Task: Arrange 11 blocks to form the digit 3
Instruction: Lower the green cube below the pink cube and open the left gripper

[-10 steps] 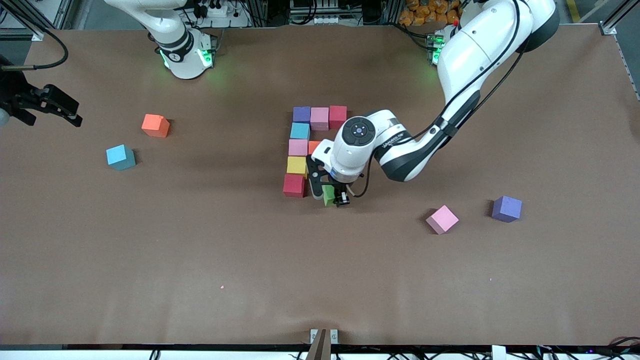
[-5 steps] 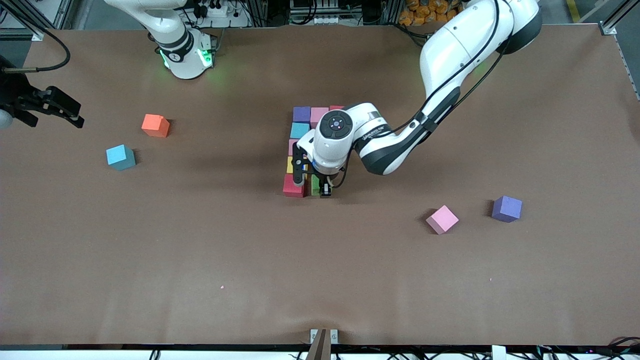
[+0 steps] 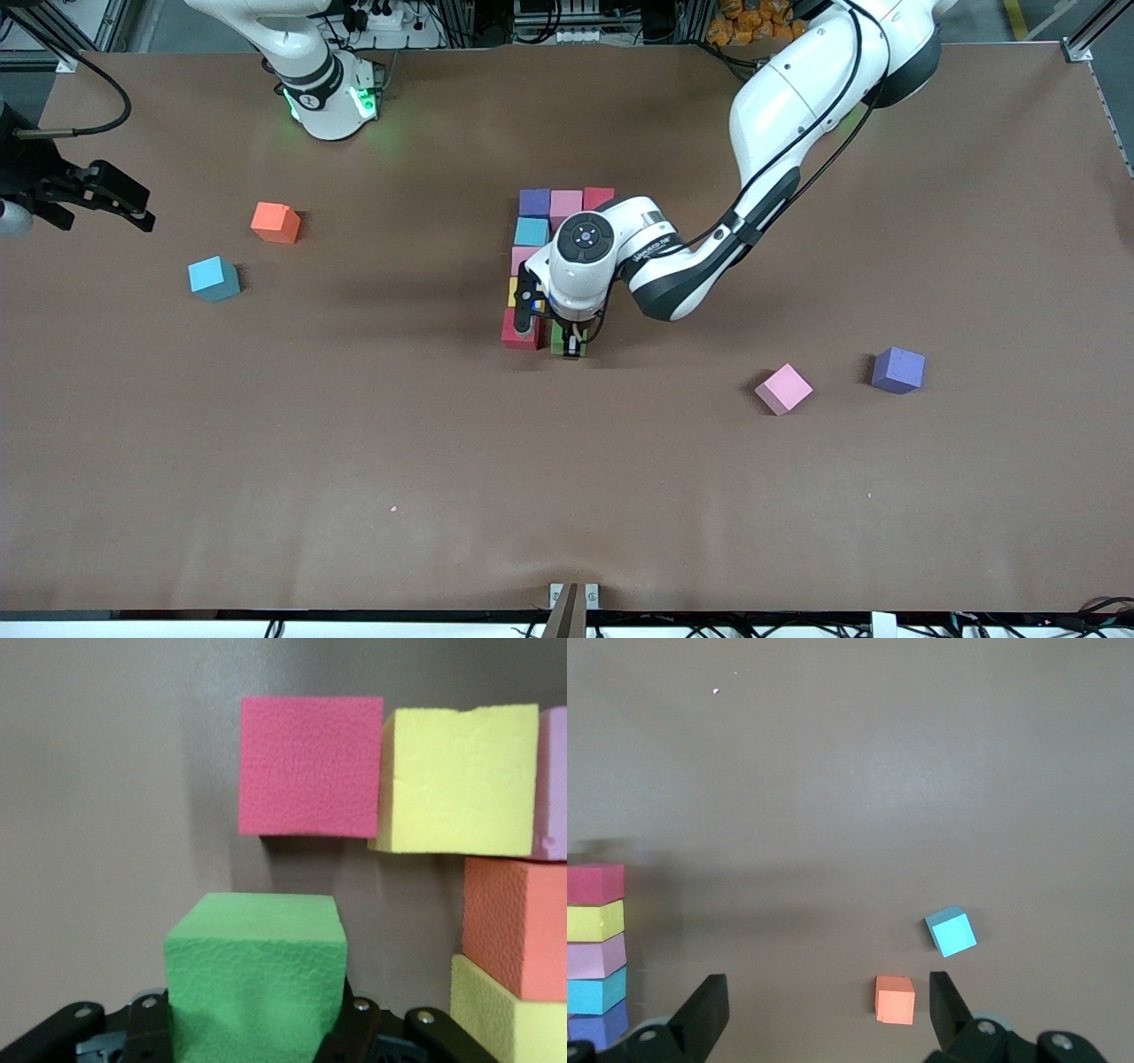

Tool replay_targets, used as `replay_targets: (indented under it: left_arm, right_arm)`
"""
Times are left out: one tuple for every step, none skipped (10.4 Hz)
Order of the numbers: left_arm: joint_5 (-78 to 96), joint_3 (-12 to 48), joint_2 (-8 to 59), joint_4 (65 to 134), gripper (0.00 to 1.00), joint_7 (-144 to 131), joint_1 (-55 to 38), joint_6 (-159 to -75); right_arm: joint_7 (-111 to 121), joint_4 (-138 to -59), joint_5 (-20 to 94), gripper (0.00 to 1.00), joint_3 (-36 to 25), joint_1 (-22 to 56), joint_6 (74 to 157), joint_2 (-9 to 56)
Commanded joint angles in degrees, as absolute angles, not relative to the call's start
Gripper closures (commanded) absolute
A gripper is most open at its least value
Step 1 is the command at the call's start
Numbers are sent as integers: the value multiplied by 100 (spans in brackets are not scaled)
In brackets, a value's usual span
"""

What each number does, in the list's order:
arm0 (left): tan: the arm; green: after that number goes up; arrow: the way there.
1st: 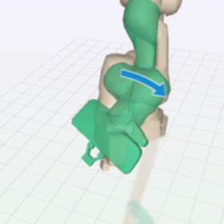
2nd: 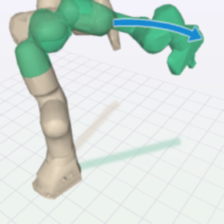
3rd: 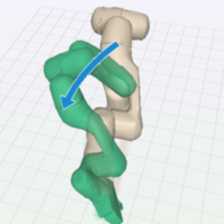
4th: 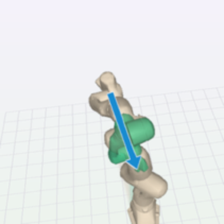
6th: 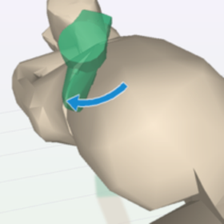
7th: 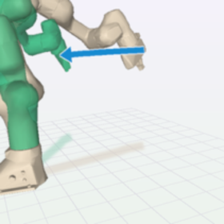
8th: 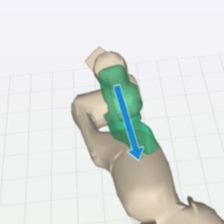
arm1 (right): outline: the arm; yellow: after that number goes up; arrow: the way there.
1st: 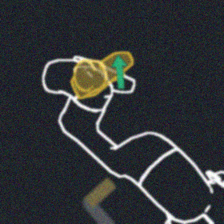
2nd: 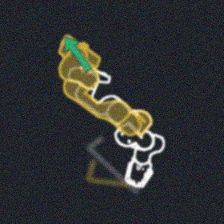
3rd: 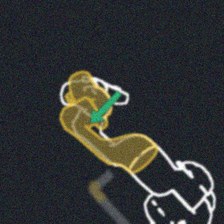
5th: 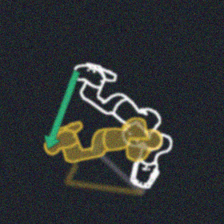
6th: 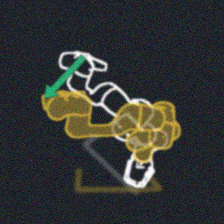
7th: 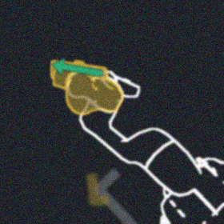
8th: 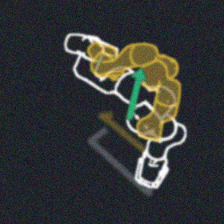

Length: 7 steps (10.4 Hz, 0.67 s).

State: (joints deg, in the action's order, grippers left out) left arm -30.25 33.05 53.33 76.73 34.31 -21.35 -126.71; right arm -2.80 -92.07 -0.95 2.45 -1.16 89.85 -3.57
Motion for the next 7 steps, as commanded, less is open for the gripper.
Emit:
replay_targets:
  left_arm:
    - [-2874, 3164, 5528, 7269, 90, 3726, -2364, -12507]
    - [-2865, 3164, 5572, 7234, 90, 3727, -2382, -12507]
    - [-2865, 3164, 5624, 7207, 90, 3718, -2391, -12507]
    - [-2865, 3147, 5642, 7172, 90, 3718, -2434, -12507]
    - [-2804, 3094, 5643, 7172, 90, 3718, -2461, -12507]
    - [-2760, 3085, 5651, 7172, 90, 3718, -2487, -12507]
    - [-2751, 3085, 5704, 7163, 90, 3700, -2487, -12507]
  right_arm:
    - [-308, -9220, -62, 0, 246, -79, 8956, -387]
    - [-299, -9228, -70, 0, 246, -79, 8939, -395]
    - [-299, -9237, -70, 0, 237, -79, 8938, -396]
    - [-290, -9246, -70, 0, 237, -97, 8947, -387]
    - [-273, -9246, -70, 0, 237, -105, 8965, -387]
    - [-272, -9246, -70, 0, 237, -97, 8956, -395]
    - [-281, -9246, -70, 0, 237, -97, 8956, -396]
